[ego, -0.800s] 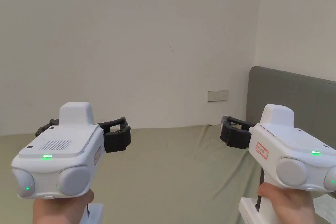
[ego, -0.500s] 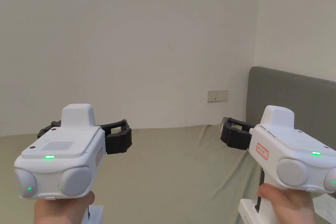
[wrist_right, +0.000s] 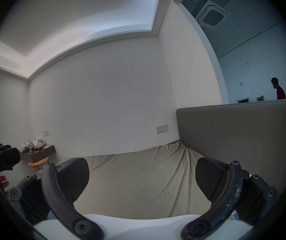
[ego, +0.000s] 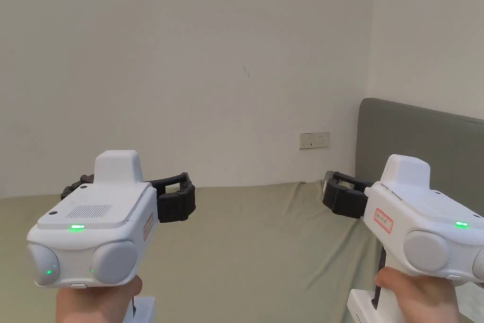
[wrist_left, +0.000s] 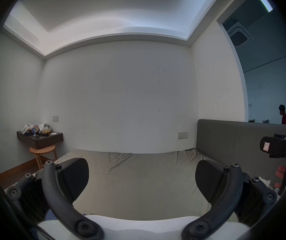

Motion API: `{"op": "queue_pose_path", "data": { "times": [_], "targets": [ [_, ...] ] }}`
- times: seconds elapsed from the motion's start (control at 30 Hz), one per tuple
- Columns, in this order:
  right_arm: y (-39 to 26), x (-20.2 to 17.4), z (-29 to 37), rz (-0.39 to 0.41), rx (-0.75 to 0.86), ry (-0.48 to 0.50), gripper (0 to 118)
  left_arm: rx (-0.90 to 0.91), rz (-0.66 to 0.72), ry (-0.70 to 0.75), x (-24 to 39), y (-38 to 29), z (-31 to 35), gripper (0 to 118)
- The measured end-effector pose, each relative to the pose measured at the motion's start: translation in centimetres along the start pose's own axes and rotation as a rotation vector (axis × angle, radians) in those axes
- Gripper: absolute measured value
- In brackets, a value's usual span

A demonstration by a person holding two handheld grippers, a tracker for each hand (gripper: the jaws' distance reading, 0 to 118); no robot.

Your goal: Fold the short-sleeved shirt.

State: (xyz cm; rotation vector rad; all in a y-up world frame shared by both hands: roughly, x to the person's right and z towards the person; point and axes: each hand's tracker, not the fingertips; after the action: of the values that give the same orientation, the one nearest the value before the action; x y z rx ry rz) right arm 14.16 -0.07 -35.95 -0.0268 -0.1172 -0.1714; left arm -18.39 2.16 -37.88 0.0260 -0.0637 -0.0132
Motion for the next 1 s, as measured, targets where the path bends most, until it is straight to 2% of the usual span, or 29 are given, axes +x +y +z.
{"op": "queue_pose_path", "data": {
  "times": [0.57, 0.6, 0.63, 0.67, 0.7, 0.73, 0.77, 0.83, 0.87, 0.9, 0.93, 0.97, 1.0],
  "targets": [
    [-0.2, 0.2, 0.0, 0.017, -0.01, -0.013, 118, -0.016, 0.01, -0.006, -0.1, -0.1, -0.1, 118],
    [-0.2, 0.1, 0.0, 0.032, -0.01, -0.015, 118, -0.017, 0.015, -0.005, -0.1, -0.2, -0.1, 118],
    [-0.2, -0.4, 0.1, 0.106, -0.003, -0.036, 118, 0.001, 0.072, -0.017, -0.4, -0.2, 0.0, 118],
    [-0.2, -1.4, 0.3, 0.274, 0.022, -0.086, 118, 0.012, 0.142, -0.045, -1.2, -0.3, 0.0, 118],
    [-1.0, -3.3, 0.7, 0.573, 0.095, -0.141, 118, 0.009, 0.42, -0.146, -2.6, -0.3, 0.0, 118],
    [-2.5, -5.3, 1.0, 0.916, 0.168, -0.195, 118, -0.003, 0.677, -0.228, -4.9, -0.9, -0.3, 118],
    [-4.3, -6.6, 1.1, 1.2, 0.213, -0.207, 118, -0.053, 1.028, -0.346, -6.7, -2.0, -0.8, 118],
    [-10.0, -8.0, 1.0, 1.886, 0.264, -0.17, 118, -0.155, 1.739, -0.474, -8.9, -7.6, -2.8, 118],
    [-12.5, -7.5, 0.9, 2.14, 0.314, -0.141, 118, -0.242, 2.019, -0.473, -8.8, -10.4, -3.5, 118],
    [-15.0, -6.8, 0.8, 2.291, 0.369, -0.103, 118, -0.338, 2.294, -0.41, -8.2, -13.5, -3.7, 118],
    [-16.4, -6.1, 0.8, 2.325, 0.327, -0.019, 118, -0.36, 2.466, -0.337, -7.4, -16.0, -3.3, 118],
    [-17.3, -5.9, 1.1, 2.314, 0.262, 0.075, 118, -0.345, 2.484, -0.259, -6.9, -17.3, -2.6, 118],
    [-18.2, -5.8, 1.4, 2.268, 0.218, 0.131, 118, -0.295, 2.454, -0.191, -6.8, -18.2, -1.9, 118]
  ]
}}
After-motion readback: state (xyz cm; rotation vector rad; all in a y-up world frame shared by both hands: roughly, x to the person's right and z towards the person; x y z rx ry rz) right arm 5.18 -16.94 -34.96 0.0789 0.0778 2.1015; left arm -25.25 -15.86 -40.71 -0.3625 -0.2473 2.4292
